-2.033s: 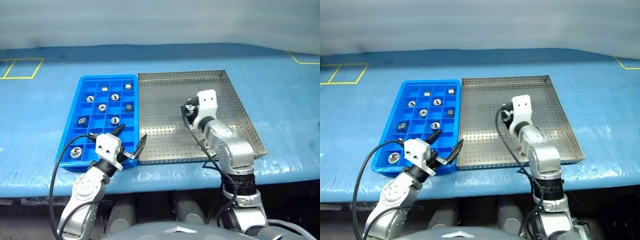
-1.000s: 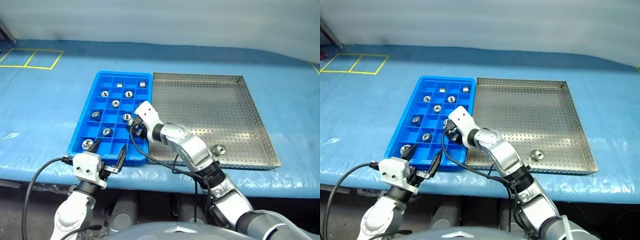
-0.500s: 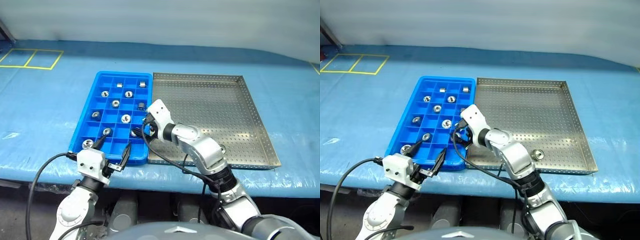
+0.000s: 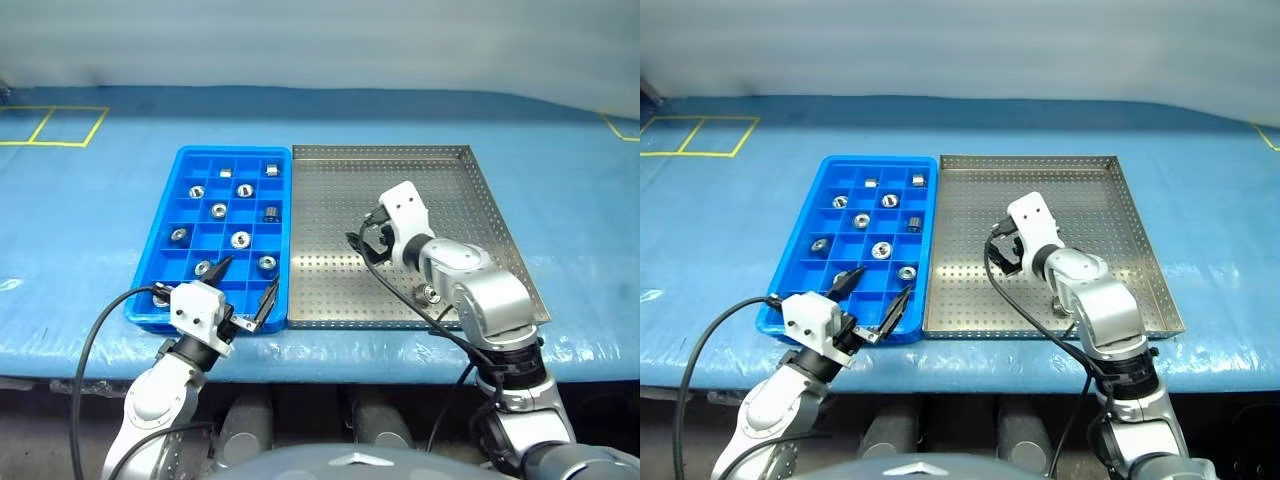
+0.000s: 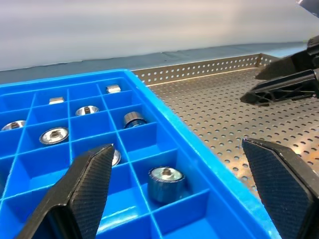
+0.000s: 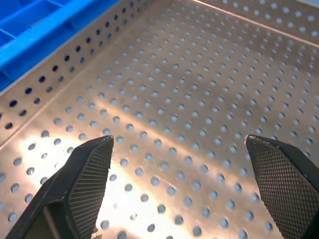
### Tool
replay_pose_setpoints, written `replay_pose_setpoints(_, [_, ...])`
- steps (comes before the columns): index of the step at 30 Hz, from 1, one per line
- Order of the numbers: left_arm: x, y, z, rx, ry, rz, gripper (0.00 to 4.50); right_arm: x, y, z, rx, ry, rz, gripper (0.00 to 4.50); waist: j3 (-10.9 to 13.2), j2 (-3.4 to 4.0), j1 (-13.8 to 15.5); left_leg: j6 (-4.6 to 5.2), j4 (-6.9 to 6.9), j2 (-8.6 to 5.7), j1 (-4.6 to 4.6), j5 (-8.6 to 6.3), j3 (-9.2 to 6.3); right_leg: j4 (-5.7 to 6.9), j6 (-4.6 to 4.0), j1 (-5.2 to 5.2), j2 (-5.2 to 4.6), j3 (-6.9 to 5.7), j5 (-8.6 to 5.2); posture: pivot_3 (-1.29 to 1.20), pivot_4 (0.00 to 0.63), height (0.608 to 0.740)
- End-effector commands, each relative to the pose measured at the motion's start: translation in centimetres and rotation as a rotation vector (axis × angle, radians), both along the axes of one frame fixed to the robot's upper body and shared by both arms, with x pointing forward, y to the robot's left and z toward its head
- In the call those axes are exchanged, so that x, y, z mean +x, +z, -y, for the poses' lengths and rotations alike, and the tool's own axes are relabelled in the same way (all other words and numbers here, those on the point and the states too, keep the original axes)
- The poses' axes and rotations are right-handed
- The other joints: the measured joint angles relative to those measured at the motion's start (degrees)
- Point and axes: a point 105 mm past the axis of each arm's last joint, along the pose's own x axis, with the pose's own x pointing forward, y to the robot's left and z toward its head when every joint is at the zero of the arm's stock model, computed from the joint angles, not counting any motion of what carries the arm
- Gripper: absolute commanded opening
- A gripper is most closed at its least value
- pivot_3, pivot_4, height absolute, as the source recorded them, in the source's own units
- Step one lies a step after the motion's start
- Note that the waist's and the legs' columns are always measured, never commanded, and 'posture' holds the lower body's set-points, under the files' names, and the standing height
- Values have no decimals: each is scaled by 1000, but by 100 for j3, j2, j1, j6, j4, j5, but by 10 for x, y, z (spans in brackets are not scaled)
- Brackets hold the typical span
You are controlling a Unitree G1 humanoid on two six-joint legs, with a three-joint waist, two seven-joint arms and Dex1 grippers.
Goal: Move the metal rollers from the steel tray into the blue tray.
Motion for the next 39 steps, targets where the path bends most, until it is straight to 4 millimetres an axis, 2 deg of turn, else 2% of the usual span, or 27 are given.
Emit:
replay_pose_setpoints(1, [1,3,4,-13,-34,11,4500,-9,9,17,5,-59,-12,4460,0,0,-62,0,1,0,0,0,0,0,0,0,0,0,0,-31,150,740])
replay_pose_setpoints(8, [5,2,10,-30,-73,10,4500,-26,2,41,-5,-128,-110,4460,0,0,-189,0,4,0,2,0,0,1,0,3,1,1,0,-65,150,740])
replay_pose_setpoints(15, [6,-1,14,-23,-93,2,4500,-44,-20,56,-39,-155,-253,4460,0,0,-268,1,4,-1,3,0,1,2,1,3,1,3,0,-67,150,740])
replay_pose_setpoints(25, [3,-2,16,1,-123,-12,4500,-58,-36,52,-68,-111,-350,4460,0,-1,-272,1,9,-1,4,0,2,3,1,5,2,5,0,-57,150,740])
replay_pose_setpoints(28, [2,-3,16,9,-132,-17,4500,-59,-37,53,-89,-103,-351,3898,0,-1,-268,1,8,-2,3,0,2,3,1,5,2,6,0,-53,150,740])
replay_pose_setpoints(35, [1,-3,17,13,-137,-19,4500,-53,-32,44,-97,-60,-314,1701,0,-2,-263,1,9,-1,4,0,2,2,1,5,2,5,0,-34,150,740])
replay_pose_setpoints(39, [0,-2,15,34,-127,-12,4500,-45,-15,16,-64,73,-209,1706,0,-2,-261,1,8,-1,4,0,2,3,1,5,2,5,0,-10,150,740])
